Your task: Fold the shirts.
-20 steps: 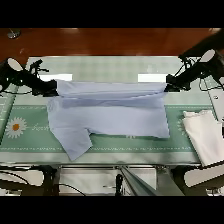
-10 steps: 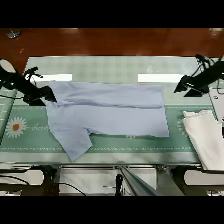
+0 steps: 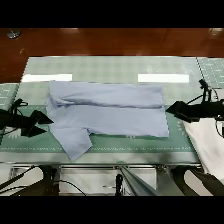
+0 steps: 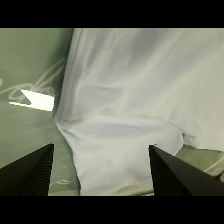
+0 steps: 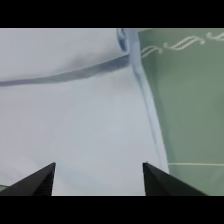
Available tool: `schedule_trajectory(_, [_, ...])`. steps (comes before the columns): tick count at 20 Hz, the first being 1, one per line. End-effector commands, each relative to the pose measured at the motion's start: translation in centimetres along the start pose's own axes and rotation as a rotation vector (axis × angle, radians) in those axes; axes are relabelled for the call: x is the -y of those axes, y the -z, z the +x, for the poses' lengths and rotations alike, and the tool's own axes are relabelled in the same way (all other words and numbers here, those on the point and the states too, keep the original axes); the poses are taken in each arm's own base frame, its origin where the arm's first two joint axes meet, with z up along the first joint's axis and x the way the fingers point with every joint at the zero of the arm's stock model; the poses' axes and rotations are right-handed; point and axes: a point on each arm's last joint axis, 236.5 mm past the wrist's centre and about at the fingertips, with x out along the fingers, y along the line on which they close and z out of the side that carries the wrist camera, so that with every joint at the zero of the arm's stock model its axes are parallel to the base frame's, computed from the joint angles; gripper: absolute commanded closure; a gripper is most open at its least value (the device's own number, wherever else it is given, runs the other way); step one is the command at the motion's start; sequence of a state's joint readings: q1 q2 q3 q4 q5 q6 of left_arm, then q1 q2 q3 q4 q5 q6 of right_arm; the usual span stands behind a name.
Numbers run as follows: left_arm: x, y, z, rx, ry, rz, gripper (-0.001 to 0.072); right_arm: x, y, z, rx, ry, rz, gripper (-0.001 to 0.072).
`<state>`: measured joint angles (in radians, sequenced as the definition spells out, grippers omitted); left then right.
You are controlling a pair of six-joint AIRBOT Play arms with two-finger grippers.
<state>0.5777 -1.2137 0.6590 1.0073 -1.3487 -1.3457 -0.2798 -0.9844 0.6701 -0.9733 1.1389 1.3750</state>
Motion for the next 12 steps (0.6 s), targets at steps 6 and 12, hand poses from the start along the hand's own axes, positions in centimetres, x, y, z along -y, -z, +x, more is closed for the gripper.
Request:
schedule_trajectory(6, [1.2,3.8,5.8,-0.037,0.046,0.081,0.0006,-2.2,0.9,1.5,0.064,-0.089,0.018,0.0088])
schedule_trajectory(12, [3.8,5.0,6.7,-0.076,0.095,0.207,0.069,8.9,4.0,-4.3,-0.082,0.189,0.2,0.0088])
